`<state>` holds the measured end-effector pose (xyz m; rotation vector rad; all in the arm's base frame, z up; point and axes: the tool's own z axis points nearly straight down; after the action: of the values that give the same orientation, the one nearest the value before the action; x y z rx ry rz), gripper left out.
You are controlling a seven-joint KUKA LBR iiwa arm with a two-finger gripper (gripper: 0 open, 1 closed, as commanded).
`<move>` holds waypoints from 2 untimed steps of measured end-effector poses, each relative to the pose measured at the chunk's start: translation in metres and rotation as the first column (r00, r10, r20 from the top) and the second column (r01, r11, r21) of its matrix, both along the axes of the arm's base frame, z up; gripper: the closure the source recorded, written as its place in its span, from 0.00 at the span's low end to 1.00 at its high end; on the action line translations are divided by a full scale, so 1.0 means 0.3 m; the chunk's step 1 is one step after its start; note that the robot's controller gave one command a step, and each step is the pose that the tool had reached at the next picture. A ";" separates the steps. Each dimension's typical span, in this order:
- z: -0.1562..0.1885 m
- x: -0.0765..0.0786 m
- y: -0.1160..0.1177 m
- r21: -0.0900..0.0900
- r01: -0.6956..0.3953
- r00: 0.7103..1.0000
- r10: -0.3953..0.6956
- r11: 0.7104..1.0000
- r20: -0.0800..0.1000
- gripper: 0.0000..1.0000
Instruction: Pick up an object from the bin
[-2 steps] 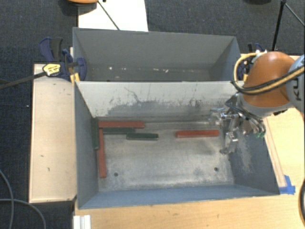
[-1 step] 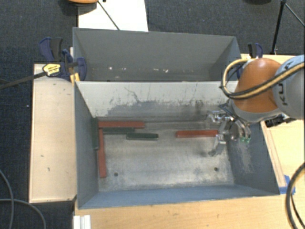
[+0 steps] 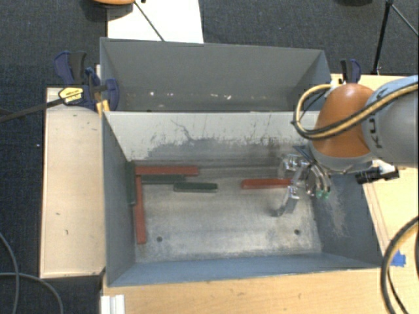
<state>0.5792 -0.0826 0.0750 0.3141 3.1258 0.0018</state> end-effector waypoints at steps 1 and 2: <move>-0.009 0.032 0.008 -0.002 -0.100 0.995 0.100 0.995 0.008 1.00; -0.013 0.029 0.008 -0.002 -0.102 0.995 0.102 0.995 0.005 0.00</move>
Offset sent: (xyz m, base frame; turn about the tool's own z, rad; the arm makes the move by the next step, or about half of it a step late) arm 0.0000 0.0000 0.0000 0.0000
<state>0.5879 -0.0803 0.0709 0.1531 3.1322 -0.0002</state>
